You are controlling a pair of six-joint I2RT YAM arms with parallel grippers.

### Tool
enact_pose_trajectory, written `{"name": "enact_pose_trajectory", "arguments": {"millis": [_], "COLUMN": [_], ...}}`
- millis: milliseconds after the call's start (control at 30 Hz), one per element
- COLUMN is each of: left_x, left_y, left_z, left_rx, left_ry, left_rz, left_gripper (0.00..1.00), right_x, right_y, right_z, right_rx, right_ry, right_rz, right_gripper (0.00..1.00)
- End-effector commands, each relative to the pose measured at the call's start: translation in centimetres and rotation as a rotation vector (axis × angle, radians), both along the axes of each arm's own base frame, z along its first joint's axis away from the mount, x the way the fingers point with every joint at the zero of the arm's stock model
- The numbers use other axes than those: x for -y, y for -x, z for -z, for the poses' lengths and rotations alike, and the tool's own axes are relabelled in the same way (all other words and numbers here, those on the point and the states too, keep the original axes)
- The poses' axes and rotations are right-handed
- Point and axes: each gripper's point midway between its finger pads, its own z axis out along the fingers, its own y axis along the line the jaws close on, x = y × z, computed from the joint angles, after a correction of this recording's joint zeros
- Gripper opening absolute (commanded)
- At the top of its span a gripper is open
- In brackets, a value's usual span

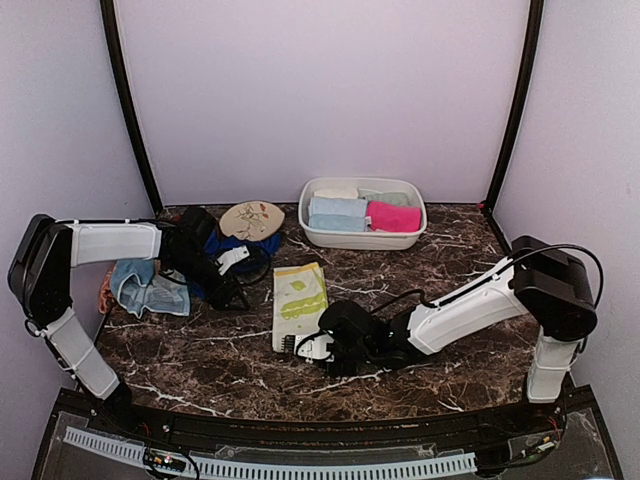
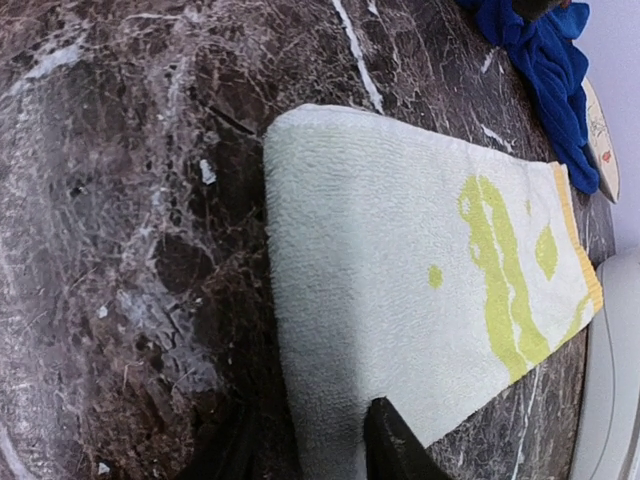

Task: Roll the towels
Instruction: Pick up the towel from the center of the board.

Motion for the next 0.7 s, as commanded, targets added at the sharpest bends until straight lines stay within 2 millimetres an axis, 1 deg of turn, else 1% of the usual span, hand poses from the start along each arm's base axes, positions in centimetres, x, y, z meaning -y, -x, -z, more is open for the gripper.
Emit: {"name": "enact_pose_trajectory", "arguments": {"millis": [0,133,233,267,433,467,500,567,667], "left_x": [-0.5,-0.8,-0.9,-0.9,-0.7,-0.6,-0.5,-0.2,0.8], "left_y": [1.5,2.1,2.5,2.6,4.1,4.3,4.6,5.2,6.5], "left_z": [-1.1,-1.0,-1.0,-1.0,-1.4,-1.5,-1.6,-1.8,-2.0], "left_rx": [0.006,0.000,-0.003,-0.001,-0.007,-0.007,-0.012,-0.020,-0.024], "left_ry": [0.004,0.001,-0.001,0.000,0.037,0.047,0.058,0.078,0.092], "left_rz": [0.026,0.037,0.048,0.052,0.090,0.097,0.105,0.124,0.173], "left_gripper": [0.64,0.64,0.64,0.64,0.65,0.65,0.65,0.65,0.65], "right_x": [-0.5,-0.7,-0.6,-0.7,-1.1,-1.0,-1.3,-1.5,-1.2], "right_y": [-1.3,-0.9,-0.5,-0.4,0.4,0.6,0.7,1.0,1.2], "right_z": [0.1,0.7,1.0,0.8,-0.8,-0.9,-1.5,-2.2,-2.1], "right_rx": [-0.053,-0.131,-0.213,-0.251,-0.501,-0.556,-0.606,-0.711,-0.847], "right_ry": [-0.043,-0.029,-0.024,-0.037,-0.104,-0.109,-0.129,-0.151,-0.162], "right_rz": [0.041,0.038,0.045,0.054,0.081,0.090,0.090,0.091,0.114], "right_gripper": [0.31,0.14,0.04,0.01,0.00,0.00,0.00,0.00,0.00]}}
